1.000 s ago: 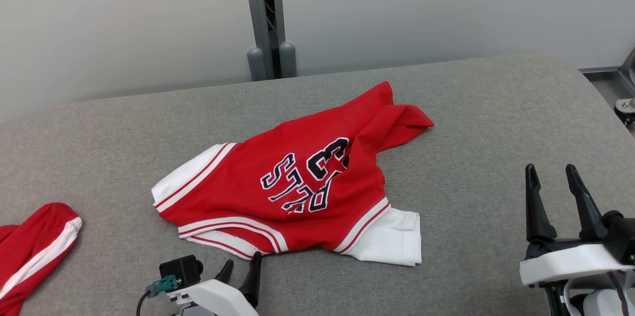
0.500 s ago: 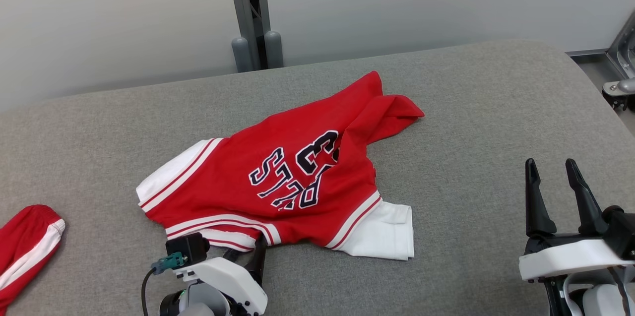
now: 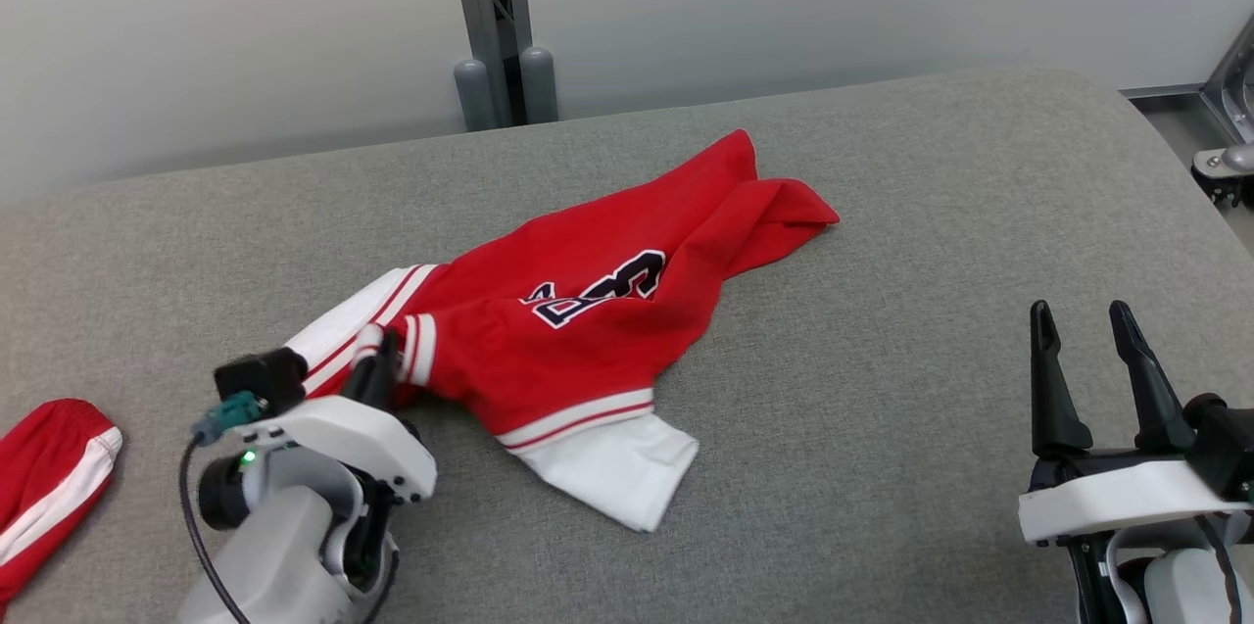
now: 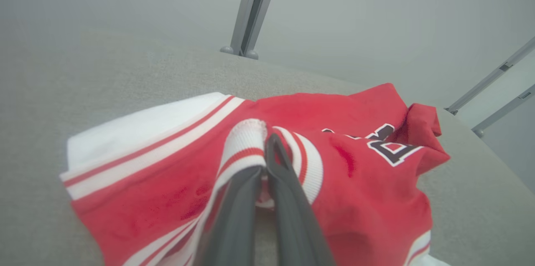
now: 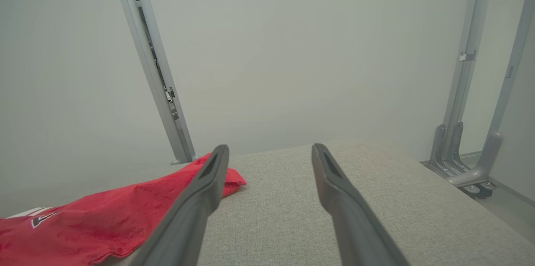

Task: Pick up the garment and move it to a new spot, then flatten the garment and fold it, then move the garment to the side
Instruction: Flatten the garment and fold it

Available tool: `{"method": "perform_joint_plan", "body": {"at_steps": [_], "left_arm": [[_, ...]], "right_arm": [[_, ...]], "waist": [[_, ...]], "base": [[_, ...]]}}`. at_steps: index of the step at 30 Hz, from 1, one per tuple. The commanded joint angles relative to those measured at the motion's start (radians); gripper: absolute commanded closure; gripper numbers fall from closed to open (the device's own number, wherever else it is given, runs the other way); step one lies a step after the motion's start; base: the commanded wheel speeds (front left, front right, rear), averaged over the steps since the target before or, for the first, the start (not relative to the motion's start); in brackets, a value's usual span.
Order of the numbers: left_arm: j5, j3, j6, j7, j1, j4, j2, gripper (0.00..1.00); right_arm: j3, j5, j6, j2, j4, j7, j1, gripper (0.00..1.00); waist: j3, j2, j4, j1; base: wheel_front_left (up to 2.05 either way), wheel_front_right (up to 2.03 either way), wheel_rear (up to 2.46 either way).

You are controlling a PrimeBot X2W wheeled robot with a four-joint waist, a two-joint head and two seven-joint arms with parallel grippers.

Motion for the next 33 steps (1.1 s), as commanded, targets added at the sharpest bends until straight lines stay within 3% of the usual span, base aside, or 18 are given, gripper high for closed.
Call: {"method": "perform_joint_plan", "body": {"at_steps": [1,10,17,18,19,20,24,26,33], "left_arm": [[0.042,0.049,0.023,-0.005,-0.022,-0.033,0.021,1.0],[0.226,0.199,0.069,-0.005,-0.089,-0.077,0.099,1.0],[0.283,0.207,0.071,-0.001,-0.136,0.085,0.115,1.0],[0.288,0.201,0.069,0.003,-0.142,0.119,0.112,0.87],[0.29,0.198,0.075,0.002,-0.15,0.147,0.111,0.33],[0.291,0.199,0.083,0.001,-0.157,0.172,0.109,0.0],[0.286,0.203,0.08,-0.001,-0.168,0.226,0.094,0.0],[0.294,0.209,0.1,-0.004,-0.174,0.242,0.099,0.0],[0.336,0.268,0.137,-0.005,-0.106,0.114,0.101,0.0]], "right_arm": [[0.001,0.005,0.0,-0.005,0.0,0.0,-0.006,0.0],[0.018,0.02,0.0,-0.005,0.004,0.0,-0.025,0.0],[0.028,0.028,0.0,-0.005,0.01,0.0,-0.037,0.0],[0.029,0.03,0.0,-0.005,0.01,0.0,-0.037,0.0],[0.03,0.031,0.0,-0.005,0.013,0.0,-0.038,0.0],[0.033,0.029,0.0,-0.005,0.016,0.0,-0.038,0.0],[0.044,0.028,0.0,-0.005,0.03,0.0,-0.039,0.0],[0.051,0.026,0.0,-0.005,0.034,0.0,-0.035,0.0],[0.041,0.023,0.0,-0.005,0.043,0.0,-0.013,0.0]], "waist": [[0.003,0.0,-0.005,-0.0001],[0.027,0.0,-0.039,-0.0001],[0.043,0.0,-0.064,-0.0001],[0.044,0.0,-0.066,-0.0001],[0.046,0.0,-0.067,-0.0001],[0.047,0.0,-0.068,-0.0001],[0.046,0.0,-0.067,-0.0001],[0.041,0.0,-0.062,-0.0001],[0.001,0.0,-0.019,-0.0001]], "base": [[0.0,0.0,0.0],[0.0,0.0,0.0],[0.0,0.0,0.0],[0.0,0.0,0.0],[0.0,0.0,0.0],[0.0,0.0,0.0],[0.0,0.0,0.0],[0.0,0.0,0.0],[0.0,0.0,0.0]]}}
